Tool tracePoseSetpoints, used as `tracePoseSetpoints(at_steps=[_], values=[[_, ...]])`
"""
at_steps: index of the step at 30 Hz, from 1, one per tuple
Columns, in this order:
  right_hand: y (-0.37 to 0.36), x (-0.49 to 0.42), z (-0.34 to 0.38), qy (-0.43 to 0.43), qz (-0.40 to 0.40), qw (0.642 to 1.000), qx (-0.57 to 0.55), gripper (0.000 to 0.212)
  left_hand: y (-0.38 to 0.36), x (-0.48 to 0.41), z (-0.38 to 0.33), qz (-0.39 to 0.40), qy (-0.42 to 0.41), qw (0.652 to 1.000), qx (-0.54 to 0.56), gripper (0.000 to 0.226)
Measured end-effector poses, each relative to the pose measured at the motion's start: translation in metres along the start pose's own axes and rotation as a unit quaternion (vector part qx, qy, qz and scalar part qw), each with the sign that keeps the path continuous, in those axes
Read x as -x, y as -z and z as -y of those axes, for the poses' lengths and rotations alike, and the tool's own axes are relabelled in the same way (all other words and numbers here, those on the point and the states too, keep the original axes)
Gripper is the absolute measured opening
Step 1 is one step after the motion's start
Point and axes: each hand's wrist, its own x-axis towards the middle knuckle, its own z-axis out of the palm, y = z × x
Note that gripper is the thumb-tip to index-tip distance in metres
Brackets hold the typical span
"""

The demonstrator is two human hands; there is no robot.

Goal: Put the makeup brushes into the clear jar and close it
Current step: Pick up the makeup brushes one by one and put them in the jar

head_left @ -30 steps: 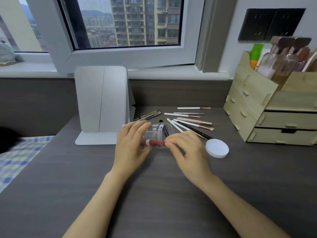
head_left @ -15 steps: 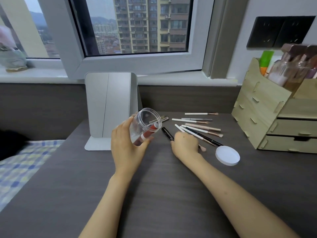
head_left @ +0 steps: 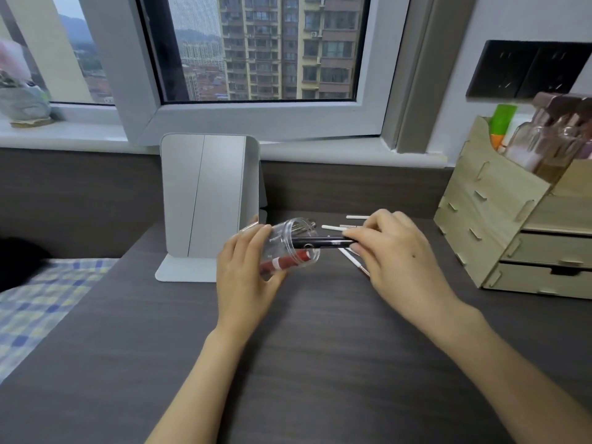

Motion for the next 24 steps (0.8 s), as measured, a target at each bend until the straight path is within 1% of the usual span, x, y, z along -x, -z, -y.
tracePoseSetpoints(at_steps=[3,4,5,7,8,10,11,13,14,15,16,17,18,19,20,21,22,23,24], values=[[-0.01,-0.003,0.012,0.043,0.036,0.998,-0.035,0.031,0.0,0.004,-0.003,0.018,-0.051,0.999,0.005,0.06],[-0.013,-0.003,0.018,0.047,0.052,0.996,-0.057,0.03,-0.001,0.004,-0.004,0.023,-0.059,0.998,0.008,0.059],[-0.015,-0.002,0.023,0.045,0.063,0.993,-0.087,0.025,-0.001,0.004,-0.004,0.023,-0.061,0.998,0.012,0.058],[-0.019,0.002,0.029,0.013,0.068,0.986,-0.153,0.014,-0.001,0.004,-0.004,0.013,-0.054,0.998,0.019,0.056],[-0.021,0.004,0.031,-0.006,0.069,0.981,-0.182,0.014,0.0,0.004,-0.004,0.008,-0.048,0.999,0.023,0.056],[-0.022,0.01,0.034,-0.017,0.085,0.974,-0.211,0.022,0.001,0.003,-0.005,0.002,-0.035,0.999,0.029,0.058],[-0.023,0.011,0.036,-0.011,0.1,0.973,-0.208,0.03,0.001,0.003,-0.006,0.0,-0.032,0.999,0.033,0.058],[-0.026,0.014,0.036,0.0,0.133,0.978,-0.162,0.046,0.001,0.003,-0.008,0.004,-0.036,0.999,0.036,0.058],[-0.026,0.016,0.035,0.004,0.144,0.978,-0.152,0.05,0.0,0.003,-0.008,0.008,-0.04,0.999,0.037,0.058],[-0.024,0.017,0.033,0.01,0.146,0.975,-0.169,0.052,0.0,0.004,-0.008,0.009,-0.042,0.998,0.036,0.06],[-0.022,0.017,0.03,0.009,0.13,0.967,-0.217,0.051,0.0,0.004,-0.008,0.009,-0.039,0.999,0.034,0.064],[-0.019,0.018,0.027,-0.01,0.093,0.956,-0.28,0.048,0.0,0.003,-0.007,0.009,-0.032,0.999,0.032,0.071],[-0.019,0.019,0.02,-0.048,0.041,0.944,-0.325,0.043,0.0,0.003,-0.007,0.008,-0.021,0.999,0.029,0.076],[-0.02,0.019,0.01,-0.102,-0.012,0.935,-0.34,0.038,0.001,0.002,-0.006,0.007,-0.009,1.0,0.027,0.079],[-0.023,0.018,-0.003,-0.16,-0.049,0.935,-0.312,0.033,0.001,0.001,-0.005,0.005,0.003,1.0,0.025,0.08],[-0.029,0.017,-0.018,-0.209,-0.053,0.95,-0.227,0.027,0.002,0.0,-0.004,0.003,0.014,1.0,0.024,0.08],[-0.035,0.017,-0.035,-0.241,-0.01,0.966,-0.098,0.022,0.002,0.0,-0.004,0.003,0.025,0.999,0.023,0.079],[-0.041,0.018,-0.051,-0.263,0.069,0.962,0.033,0.02,0.003,0.0,-0.004,0.004,0.031,0.999,0.023,0.079],[-0.047,0.019,-0.063,-0.278,0.156,0.94,0.125,0.023,0.003,-0.001,-0.004,0.006,0.034,0.999,0.022,0.079]])
